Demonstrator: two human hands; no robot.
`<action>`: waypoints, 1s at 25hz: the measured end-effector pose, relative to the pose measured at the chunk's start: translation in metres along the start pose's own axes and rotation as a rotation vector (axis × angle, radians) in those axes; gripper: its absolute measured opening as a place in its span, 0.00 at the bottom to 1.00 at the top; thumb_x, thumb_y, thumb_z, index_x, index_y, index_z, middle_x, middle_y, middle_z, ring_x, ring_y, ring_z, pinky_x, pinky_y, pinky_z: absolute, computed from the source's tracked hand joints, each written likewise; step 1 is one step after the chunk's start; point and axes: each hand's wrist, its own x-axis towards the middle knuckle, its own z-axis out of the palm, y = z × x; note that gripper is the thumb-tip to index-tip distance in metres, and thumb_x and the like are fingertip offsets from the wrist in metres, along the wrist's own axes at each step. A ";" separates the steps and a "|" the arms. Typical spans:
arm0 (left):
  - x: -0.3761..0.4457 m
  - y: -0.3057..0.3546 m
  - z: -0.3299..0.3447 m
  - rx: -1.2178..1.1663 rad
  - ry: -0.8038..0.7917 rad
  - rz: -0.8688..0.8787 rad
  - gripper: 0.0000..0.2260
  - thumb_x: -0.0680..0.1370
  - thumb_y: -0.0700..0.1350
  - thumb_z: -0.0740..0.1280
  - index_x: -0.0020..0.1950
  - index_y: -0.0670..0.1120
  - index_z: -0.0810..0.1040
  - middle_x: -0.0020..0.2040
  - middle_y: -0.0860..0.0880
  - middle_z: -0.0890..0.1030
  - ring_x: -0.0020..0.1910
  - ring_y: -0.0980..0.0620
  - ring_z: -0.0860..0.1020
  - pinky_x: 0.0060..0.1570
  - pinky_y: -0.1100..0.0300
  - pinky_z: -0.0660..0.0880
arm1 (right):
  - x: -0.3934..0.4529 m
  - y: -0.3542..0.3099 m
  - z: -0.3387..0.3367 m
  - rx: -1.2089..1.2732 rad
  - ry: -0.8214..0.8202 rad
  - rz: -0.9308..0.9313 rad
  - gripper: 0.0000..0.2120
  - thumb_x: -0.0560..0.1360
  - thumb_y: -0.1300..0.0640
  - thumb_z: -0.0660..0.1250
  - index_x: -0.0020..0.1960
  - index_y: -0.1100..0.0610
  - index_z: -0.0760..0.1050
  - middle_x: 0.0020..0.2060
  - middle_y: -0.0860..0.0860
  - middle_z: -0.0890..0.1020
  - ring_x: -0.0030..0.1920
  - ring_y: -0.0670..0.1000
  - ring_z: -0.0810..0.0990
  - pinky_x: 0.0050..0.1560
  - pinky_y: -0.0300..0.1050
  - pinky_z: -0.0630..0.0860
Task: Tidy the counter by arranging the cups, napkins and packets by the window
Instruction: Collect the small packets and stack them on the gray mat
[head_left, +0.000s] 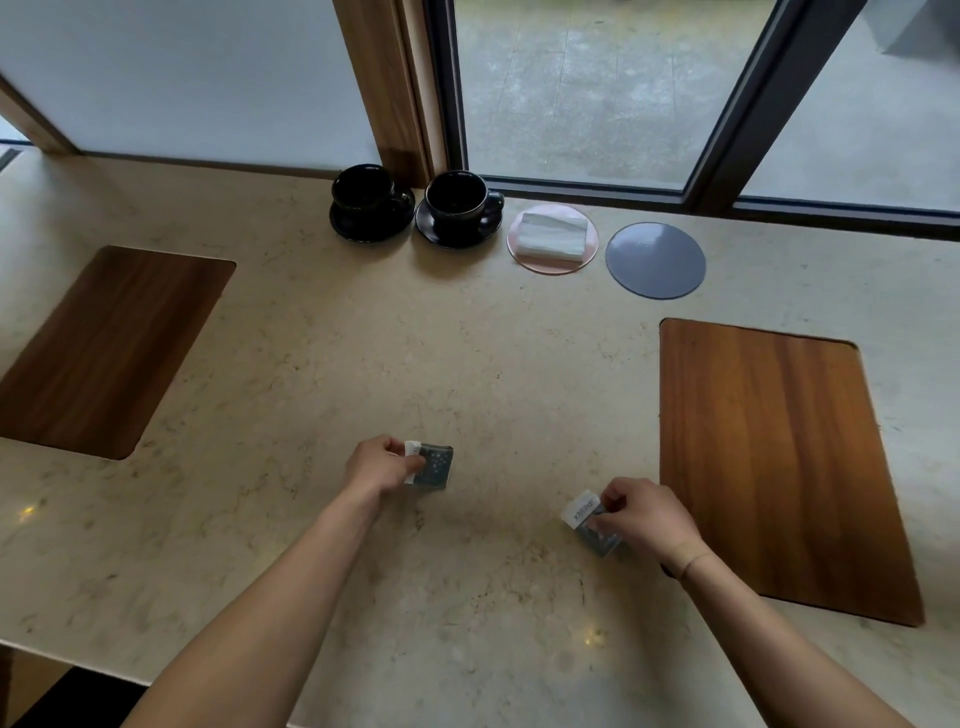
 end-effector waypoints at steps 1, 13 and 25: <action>0.001 0.005 -0.001 0.019 -0.043 0.033 0.07 0.70 0.42 0.75 0.44 0.44 0.78 0.47 0.43 0.82 0.46 0.44 0.78 0.48 0.54 0.74 | 0.000 0.001 -0.002 0.033 0.002 -0.001 0.08 0.71 0.50 0.73 0.47 0.50 0.78 0.46 0.47 0.82 0.44 0.46 0.81 0.44 0.48 0.83; 0.017 0.157 0.011 0.612 -0.383 0.591 0.09 0.71 0.46 0.73 0.50 0.49 0.80 0.49 0.50 0.83 0.46 0.51 0.80 0.44 0.59 0.74 | 0.027 0.014 -0.080 0.575 0.223 0.025 0.10 0.72 0.53 0.73 0.52 0.53 0.78 0.48 0.48 0.83 0.50 0.49 0.81 0.53 0.48 0.78; 0.088 0.331 0.084 0.714 -0.473 0.843 0.08 0.71 0.45 0.73 0.49 0.49 0.80 0.48 0.50 0.81 0.47 0.50 0.76 0.43 0.59 0.72 | 0.136 0.006 -0.165 0.706 0.572 0.002 0.08 0.70 0.56 0.75 0.48 0.56 0.79 0.43 0.52 0.84 0.46 0.54 0.83 0.46 0.48 0.82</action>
